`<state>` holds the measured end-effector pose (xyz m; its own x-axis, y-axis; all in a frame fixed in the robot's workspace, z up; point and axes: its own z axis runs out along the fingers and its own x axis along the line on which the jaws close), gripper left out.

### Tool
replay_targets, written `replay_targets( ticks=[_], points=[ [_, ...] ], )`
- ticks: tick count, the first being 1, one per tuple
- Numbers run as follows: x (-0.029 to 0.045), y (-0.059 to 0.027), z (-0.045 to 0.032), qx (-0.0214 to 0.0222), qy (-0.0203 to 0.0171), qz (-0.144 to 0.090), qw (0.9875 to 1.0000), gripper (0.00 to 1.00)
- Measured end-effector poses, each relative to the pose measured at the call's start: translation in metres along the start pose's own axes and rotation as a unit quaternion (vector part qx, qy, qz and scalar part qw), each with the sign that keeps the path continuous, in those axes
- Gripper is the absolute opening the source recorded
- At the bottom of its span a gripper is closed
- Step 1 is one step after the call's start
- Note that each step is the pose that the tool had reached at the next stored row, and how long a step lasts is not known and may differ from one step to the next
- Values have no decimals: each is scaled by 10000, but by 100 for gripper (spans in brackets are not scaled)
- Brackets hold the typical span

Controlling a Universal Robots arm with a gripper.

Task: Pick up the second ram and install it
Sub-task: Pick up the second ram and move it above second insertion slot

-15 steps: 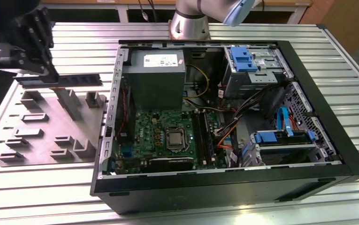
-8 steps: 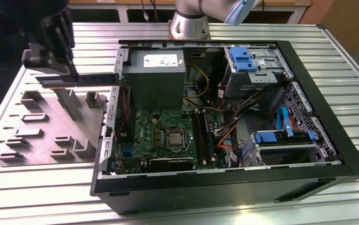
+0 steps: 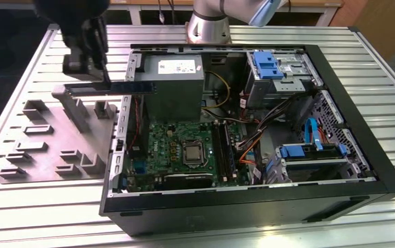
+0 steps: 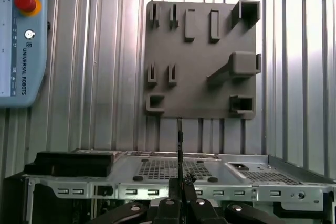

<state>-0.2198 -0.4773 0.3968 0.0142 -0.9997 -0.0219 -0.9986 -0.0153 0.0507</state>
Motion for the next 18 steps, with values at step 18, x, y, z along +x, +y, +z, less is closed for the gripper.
replay_targets(
  ticks=[18],
  points=[
    [12, -817, -33, -2, 0, 1, 10000, 13]
  ],
)
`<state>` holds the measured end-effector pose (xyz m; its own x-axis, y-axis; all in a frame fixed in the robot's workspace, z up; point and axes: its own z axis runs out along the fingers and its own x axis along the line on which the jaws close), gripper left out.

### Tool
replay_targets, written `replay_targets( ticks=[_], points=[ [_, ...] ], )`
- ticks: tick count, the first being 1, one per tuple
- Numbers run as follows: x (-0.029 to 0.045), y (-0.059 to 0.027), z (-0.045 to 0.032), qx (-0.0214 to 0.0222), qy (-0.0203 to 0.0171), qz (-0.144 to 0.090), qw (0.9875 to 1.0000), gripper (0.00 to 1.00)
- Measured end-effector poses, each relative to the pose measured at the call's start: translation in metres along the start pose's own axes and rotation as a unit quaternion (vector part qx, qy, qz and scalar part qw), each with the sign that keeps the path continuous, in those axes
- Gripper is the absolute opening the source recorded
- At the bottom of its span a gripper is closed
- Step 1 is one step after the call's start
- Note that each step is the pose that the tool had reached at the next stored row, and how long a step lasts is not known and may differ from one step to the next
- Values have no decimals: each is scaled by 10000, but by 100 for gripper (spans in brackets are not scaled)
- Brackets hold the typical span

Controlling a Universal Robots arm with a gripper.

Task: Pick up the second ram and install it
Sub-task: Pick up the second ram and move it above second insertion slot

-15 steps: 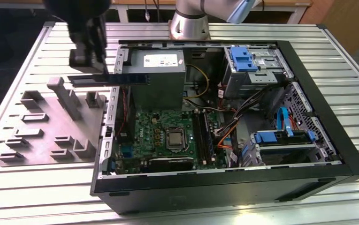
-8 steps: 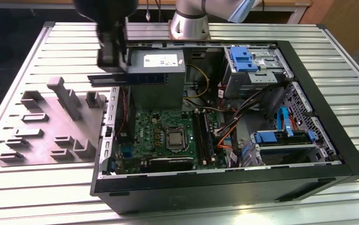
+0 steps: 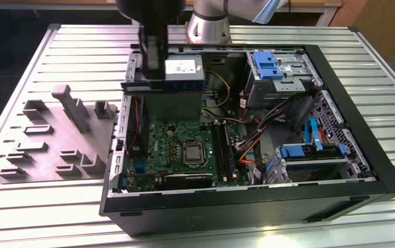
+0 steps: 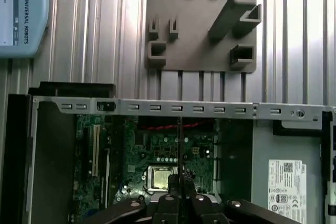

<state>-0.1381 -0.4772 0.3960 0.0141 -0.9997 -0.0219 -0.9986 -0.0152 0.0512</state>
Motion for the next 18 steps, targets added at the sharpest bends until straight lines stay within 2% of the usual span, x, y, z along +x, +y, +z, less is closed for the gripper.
replay_targets(
  ticks=[8, 9, 14, 18],
  points=[
    [6, -381, -13, -2, 0, 1, 10000, 13],
    [6, -404, -14, -2, 1, 0, 10000, 13],
    [6, -407, -9, -1, -1, 0, 10000, 13],
    [7, -414, 54, -1, -4, -1, 10000, 13]
  ],
)
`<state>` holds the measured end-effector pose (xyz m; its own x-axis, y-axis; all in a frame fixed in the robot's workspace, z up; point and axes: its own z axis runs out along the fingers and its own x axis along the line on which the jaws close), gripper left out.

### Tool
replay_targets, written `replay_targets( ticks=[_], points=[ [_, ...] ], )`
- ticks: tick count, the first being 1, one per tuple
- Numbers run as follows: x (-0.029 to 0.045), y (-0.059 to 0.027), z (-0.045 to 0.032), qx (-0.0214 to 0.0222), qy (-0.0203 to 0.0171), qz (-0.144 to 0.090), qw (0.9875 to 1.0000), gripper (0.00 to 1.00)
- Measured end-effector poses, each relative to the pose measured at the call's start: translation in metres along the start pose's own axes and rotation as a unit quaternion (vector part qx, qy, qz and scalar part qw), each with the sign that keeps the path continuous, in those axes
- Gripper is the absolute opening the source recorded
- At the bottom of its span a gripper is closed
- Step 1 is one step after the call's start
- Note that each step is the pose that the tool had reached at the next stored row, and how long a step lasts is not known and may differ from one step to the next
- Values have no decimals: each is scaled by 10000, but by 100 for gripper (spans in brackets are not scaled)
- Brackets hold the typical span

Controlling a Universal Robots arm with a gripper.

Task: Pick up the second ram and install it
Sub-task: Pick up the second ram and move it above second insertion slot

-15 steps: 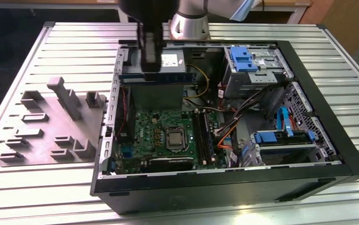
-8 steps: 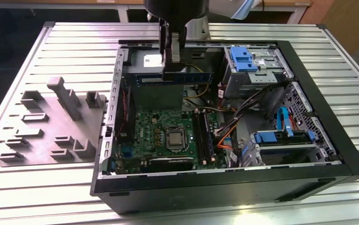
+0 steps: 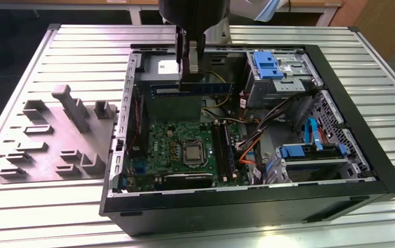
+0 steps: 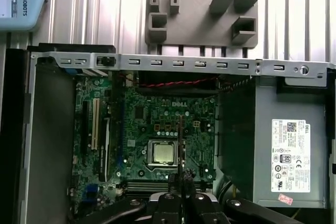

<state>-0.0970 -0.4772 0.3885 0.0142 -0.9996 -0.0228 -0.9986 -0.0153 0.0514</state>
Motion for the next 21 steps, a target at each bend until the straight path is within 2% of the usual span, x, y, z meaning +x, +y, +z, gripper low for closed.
replay_targets(
  ticks=[21],
  points=[
    [11, -57, 377, 0, 0, 0, 10000, 13]
  ],
)
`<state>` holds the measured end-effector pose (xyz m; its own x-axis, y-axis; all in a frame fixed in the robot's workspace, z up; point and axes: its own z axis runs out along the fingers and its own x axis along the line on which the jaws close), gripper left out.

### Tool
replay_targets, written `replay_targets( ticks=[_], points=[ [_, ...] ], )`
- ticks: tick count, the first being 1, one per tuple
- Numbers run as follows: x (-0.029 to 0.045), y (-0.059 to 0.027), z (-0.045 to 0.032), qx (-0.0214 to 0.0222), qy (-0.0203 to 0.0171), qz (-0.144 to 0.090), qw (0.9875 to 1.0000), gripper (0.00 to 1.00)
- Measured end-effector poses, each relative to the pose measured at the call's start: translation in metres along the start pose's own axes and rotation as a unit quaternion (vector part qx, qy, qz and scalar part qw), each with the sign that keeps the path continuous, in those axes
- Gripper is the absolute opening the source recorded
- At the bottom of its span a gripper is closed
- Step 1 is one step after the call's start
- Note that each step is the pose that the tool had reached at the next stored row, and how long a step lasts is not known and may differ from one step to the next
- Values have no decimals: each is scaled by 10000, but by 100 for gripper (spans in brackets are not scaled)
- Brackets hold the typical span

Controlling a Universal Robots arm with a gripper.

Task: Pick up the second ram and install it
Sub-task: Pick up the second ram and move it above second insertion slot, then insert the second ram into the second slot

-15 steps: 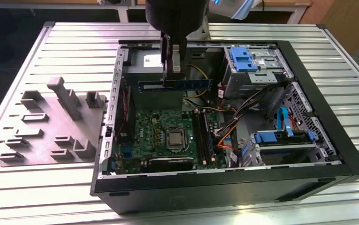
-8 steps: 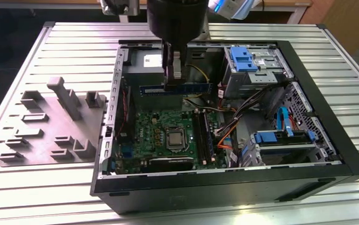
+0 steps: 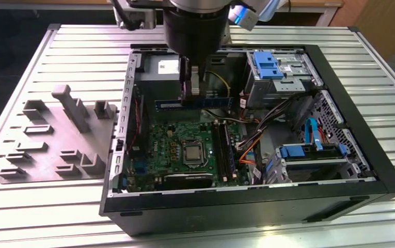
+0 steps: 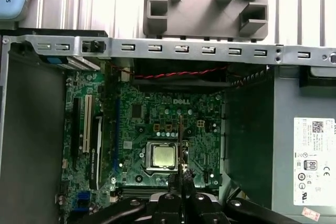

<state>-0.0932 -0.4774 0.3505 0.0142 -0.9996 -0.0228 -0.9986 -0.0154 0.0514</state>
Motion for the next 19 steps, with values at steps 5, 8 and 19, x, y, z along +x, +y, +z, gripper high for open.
replay_targets(
  ticks=[5, 8, 19],
  points=[
    [2, -74, 46, 0, -1, 0, 10000, 13],
    [3, -77, 98, 0, 0, 1, 10000, 13],
    [3, -78, 113, 0, 0, 1, 10000, 13]
  ],
)
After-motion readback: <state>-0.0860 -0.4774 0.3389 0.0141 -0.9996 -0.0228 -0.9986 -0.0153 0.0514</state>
